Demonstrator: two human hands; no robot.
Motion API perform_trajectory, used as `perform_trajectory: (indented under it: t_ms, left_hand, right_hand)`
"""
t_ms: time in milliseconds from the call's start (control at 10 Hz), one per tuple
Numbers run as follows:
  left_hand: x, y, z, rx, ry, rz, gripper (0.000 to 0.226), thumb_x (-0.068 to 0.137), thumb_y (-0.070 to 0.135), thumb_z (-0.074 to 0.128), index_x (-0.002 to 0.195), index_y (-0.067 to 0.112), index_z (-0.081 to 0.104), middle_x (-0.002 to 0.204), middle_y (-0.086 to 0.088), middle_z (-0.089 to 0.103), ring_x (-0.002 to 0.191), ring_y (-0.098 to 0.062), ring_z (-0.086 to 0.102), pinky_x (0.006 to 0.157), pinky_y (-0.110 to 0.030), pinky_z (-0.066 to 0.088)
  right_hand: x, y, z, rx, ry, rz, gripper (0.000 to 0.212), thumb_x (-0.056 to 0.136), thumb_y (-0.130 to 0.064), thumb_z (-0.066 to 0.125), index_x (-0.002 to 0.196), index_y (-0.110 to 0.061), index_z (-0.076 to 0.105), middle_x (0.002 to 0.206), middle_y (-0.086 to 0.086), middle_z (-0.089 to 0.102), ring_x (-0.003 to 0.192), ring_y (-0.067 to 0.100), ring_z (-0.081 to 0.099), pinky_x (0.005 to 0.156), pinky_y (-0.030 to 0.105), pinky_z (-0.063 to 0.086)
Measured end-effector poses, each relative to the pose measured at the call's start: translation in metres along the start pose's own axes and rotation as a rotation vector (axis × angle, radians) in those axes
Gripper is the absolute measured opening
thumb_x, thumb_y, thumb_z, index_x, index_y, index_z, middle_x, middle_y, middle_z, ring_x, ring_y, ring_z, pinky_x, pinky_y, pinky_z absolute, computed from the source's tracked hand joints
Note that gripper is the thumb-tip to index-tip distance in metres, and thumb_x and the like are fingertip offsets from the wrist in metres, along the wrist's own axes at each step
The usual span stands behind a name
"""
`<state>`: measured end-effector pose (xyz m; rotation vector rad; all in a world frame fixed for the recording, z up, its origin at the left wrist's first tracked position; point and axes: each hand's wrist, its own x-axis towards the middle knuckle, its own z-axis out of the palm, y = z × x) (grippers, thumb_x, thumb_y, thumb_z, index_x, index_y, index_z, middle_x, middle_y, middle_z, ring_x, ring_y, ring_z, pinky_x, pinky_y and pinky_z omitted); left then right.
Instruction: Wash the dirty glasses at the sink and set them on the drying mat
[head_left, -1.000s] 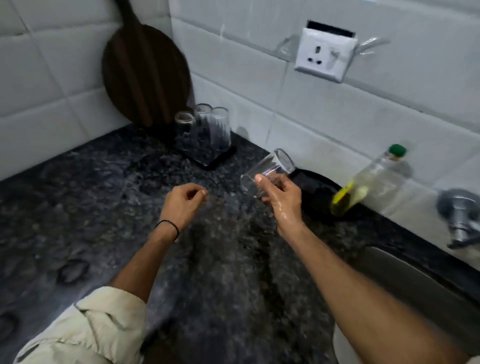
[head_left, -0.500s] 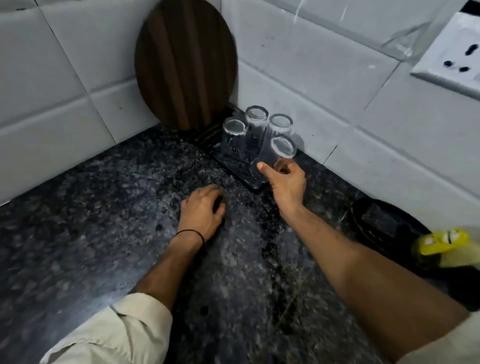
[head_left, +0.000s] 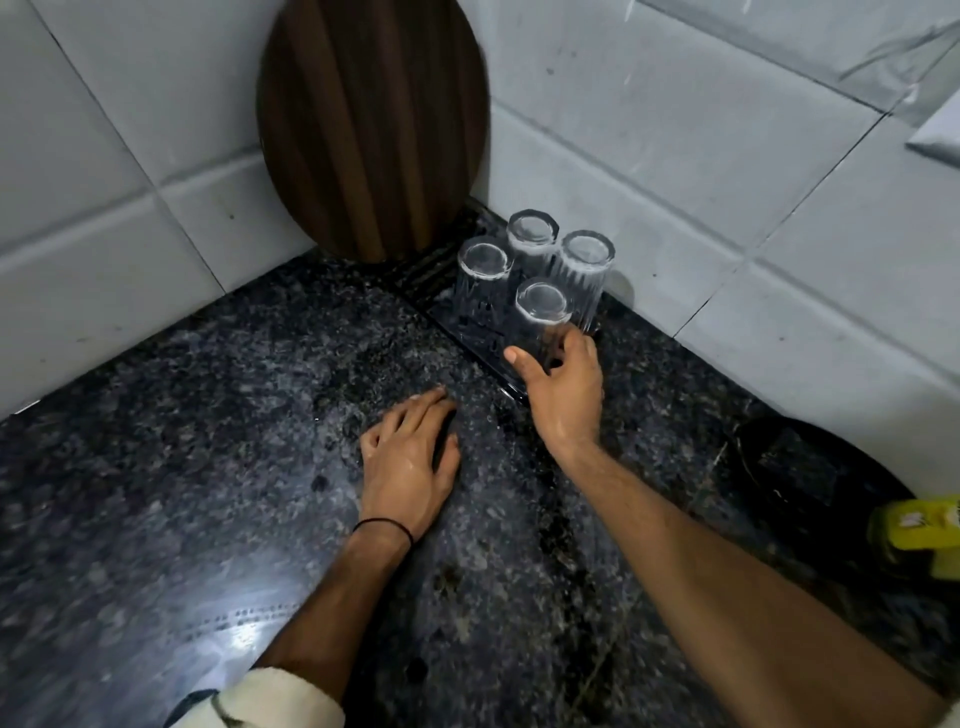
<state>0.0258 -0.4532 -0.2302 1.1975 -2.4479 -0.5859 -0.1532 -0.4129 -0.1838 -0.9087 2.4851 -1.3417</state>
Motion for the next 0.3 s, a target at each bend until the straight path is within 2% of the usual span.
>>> perform_trajectory:
  t_ms: [100, 200, 300]
  left_hand:
    - [0.0, -0.004, 0.003, -0.003, -0.017, -0.002, 0.039, 0.095, 0.038, 0.047, 0.133, 0.031, 0.054, 0.148, 0.014, 0.045, 0.131, -0.014, 0.04, 0.095, -0.036, 0.028]
    - [0.001, -0.006, 0.002, -0.021, -0.03, 0.002, 0.037, 0.096, 0.034, 0.053, 0.133, 0.03, 0.054, 0.148, 0.014, 0.045, 0.131, -0.014, 0.039, 0.095, -0.035, 0.027]
    - [0.003, 0.001, -0.006, -0.03, -0.056, -0.019, 0.04, 0.096, 0.032, 0.053, 0.136, 0.03, 0.052, 0.149, 0.012, 0.045, 0.135, -0.016, 0.037, 0.097, -0.038, 0.027]
  right_hand:
    - [-0.001, 0.001, 0.002, -0.013, -0.029, 0.003, 0.057, 0.084, -0.046, 0.074, 0.129, -0.017, 0.055, 0.12, -0.004, 0.052, 0.11, 0.015, 0.057, 0.094, 0.046, 0.051]
    - [0.0, -0.001, -0.006, 0.005, -0.102, 0.025, 0.059, 0.087, -0.033, 0.076, 0.136, -0.012, 0.051, 0.127, 0.001, 0.051, 0.11, 0.013, 0.055, 0.098, 0.038, 0.051]
    - [-0.015, 0.01, -0.026, -0.066, -0.062, 0.004, 0.054, 0.092, -0.014, 0.067, 0.141, -0.006, 0.046, 0.133, 0.008, 0.048, 0.119, 0.019, 0.052, 0.104, 0.034, 0.046]
